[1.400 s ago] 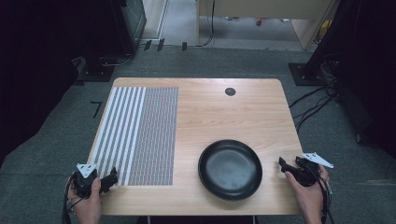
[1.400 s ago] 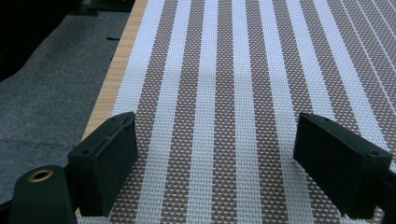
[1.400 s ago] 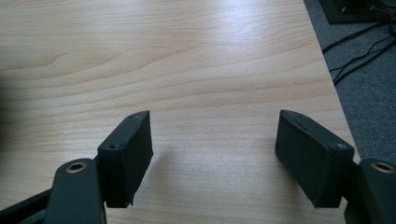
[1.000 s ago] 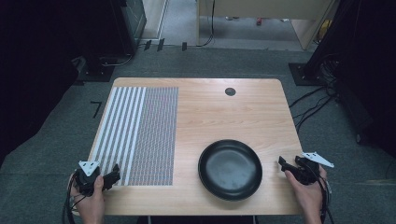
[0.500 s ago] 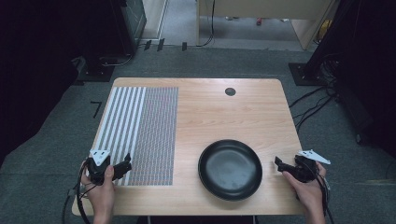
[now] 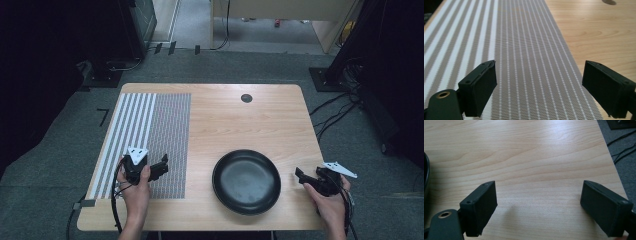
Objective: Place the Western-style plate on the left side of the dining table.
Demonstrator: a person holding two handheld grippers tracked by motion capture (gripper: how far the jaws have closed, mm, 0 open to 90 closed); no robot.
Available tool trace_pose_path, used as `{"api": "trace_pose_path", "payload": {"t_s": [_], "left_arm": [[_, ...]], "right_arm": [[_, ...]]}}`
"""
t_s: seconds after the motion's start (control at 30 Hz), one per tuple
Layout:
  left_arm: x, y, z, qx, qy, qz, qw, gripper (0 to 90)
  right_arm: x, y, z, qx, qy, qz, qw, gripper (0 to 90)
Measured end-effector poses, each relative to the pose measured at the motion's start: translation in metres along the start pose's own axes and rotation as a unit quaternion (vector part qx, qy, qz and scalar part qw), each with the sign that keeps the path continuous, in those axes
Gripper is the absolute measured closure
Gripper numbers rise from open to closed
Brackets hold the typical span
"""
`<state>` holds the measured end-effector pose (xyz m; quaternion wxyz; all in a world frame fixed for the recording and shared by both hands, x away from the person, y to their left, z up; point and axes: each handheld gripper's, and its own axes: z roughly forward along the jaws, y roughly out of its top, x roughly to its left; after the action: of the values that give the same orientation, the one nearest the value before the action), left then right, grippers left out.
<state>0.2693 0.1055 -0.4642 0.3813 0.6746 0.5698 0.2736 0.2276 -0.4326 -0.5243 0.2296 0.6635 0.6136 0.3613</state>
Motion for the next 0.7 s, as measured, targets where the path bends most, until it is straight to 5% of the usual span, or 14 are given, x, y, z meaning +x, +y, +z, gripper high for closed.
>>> {"api": "trace_pose_path", "payload": {"t_s": [0.13, 0.37, 0.7], "left_arm": [[-0.005, 0.0, 0.001, 0.001, -0.012, 0.002, 0.9999, 12.0], [-0.016, -0.001, 0.001, 0.003, -0.034, 0.005, 0.9994, 12.1], [-0.044, -0.004, 0.001, 0.011, -0.072, 0.025, 0.997, 12.0]], "right_arm": [[0.0, 0.0, 0.0, 0.003, -0.006, -0.011, 0.9999, 14.9], [-0.004, 0.004, -0.006, -0.003, -0.022, 0.019, 0.9996, 16.9], [0.025, 0.007, -0.025, -0.028, -0.013, -0.002, 0.9995, 19.0]]}}
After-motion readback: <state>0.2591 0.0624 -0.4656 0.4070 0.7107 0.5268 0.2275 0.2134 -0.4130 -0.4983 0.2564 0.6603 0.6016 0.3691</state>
